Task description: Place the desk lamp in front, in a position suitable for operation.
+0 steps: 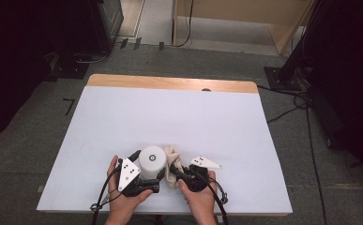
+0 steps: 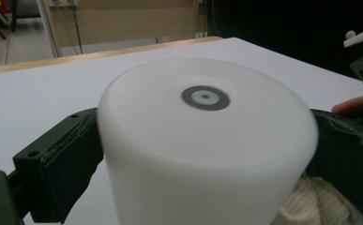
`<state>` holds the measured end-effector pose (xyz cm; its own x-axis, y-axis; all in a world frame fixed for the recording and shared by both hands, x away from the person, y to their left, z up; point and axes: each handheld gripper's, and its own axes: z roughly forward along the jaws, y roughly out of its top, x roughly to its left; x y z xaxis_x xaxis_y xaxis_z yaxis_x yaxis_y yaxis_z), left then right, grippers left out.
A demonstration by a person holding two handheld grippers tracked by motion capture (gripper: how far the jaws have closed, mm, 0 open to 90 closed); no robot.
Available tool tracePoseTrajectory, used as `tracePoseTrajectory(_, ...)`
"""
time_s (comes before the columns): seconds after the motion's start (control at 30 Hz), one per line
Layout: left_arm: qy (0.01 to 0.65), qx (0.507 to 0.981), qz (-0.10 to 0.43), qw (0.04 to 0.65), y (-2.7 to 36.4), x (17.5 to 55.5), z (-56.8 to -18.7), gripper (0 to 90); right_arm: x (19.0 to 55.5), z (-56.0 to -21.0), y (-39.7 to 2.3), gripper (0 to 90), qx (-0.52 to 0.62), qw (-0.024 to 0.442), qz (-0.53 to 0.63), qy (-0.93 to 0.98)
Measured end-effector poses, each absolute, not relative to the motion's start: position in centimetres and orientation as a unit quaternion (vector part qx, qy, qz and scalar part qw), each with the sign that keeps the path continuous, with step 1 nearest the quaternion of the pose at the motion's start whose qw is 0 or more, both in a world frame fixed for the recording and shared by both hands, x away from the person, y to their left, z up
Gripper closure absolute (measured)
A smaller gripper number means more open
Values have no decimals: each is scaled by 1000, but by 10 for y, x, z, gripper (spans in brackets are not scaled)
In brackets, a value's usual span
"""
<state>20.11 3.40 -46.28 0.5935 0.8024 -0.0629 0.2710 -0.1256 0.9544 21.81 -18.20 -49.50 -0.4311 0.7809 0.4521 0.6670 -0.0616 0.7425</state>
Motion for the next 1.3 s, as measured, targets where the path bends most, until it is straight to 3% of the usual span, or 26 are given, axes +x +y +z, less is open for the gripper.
tracePoseTrajectory(0.13,412,700,255,525,28,201,-462,17,218,-494,-181,756,530,60,501,682)
tracePoseTrajectory(0.17,408,701,255,526,29,201,-462,61,219,-493,-181,756,530,63,501,682)
tracePoseTrajectory(0.3,392,707,266,525,31,200,-462,81,218,-492,-183,755,530,66,502,680)
tracePoseTrajectory(0.57,331,732,227,551,50,214,-462,89,219,-486,-189,763,533,69,513,670)
tracePoseTrajectory(0.9,245,759,159,582,73,230,-464,89,205,-442,-185,788,466,78,598,648)
tracePoseTrajectory(1.3,240,760,168,580,70,227,-466,87,209,-473,-172,791,501,76,536,676)
